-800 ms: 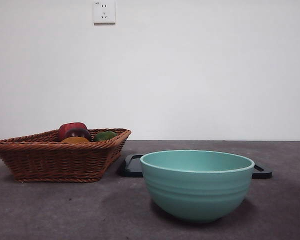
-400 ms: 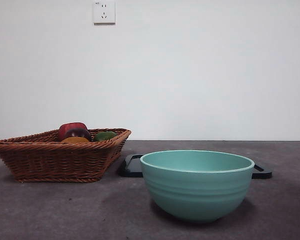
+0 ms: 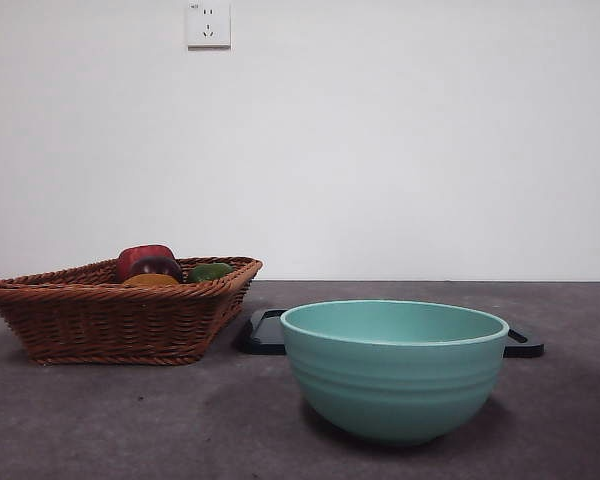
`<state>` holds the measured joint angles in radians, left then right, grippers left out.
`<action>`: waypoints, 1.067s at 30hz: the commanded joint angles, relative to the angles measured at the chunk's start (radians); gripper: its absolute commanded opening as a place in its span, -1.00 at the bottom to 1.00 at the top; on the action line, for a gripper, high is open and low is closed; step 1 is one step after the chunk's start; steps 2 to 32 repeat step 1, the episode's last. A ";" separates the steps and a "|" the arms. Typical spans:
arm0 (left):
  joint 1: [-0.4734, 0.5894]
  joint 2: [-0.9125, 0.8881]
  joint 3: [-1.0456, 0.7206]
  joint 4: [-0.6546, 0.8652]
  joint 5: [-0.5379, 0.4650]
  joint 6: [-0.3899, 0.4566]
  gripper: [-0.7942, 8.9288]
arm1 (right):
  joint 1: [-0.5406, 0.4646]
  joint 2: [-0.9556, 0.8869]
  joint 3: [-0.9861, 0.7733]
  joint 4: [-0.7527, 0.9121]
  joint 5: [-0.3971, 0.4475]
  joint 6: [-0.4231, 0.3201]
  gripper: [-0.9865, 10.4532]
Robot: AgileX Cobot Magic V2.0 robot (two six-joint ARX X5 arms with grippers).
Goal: Pick up the wifruite, put it on the bowl, pick up the plate, put it on desk
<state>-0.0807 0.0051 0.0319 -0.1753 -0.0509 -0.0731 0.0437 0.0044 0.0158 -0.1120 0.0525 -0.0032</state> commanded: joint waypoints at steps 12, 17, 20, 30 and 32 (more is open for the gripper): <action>0.001 -0.001 -0.021 0.015 -0.002 -0.007 -0.80 | -0.002 -0.001 -0.005 0.007 0.000 0.009 -0.80; 0.001 -0.001 -0.021 0.015 -0.002 -0.007 -0.80 | -0.002 -0.001 -0.005 0.007 0.000 0.009 -0.80; 0.001 -0.001 -0.021 0.015 -0.002 -0.007 -0.80 | -0.002 -0.001 -0.005 0.007 0.000 0.009 -0.80; 0.001 -0.001 -0.021 0.015 -0.002 -0.007 -0.80 | -0.002 -0.001 -0.005 0.007 0.000 0.009 -0.80; 0.001 -0.001 -0.021 0.015 -0.002 -0.007 -0.80 | -0.002 -0.001 -0.005 0.007 0.000 0.009 -0.80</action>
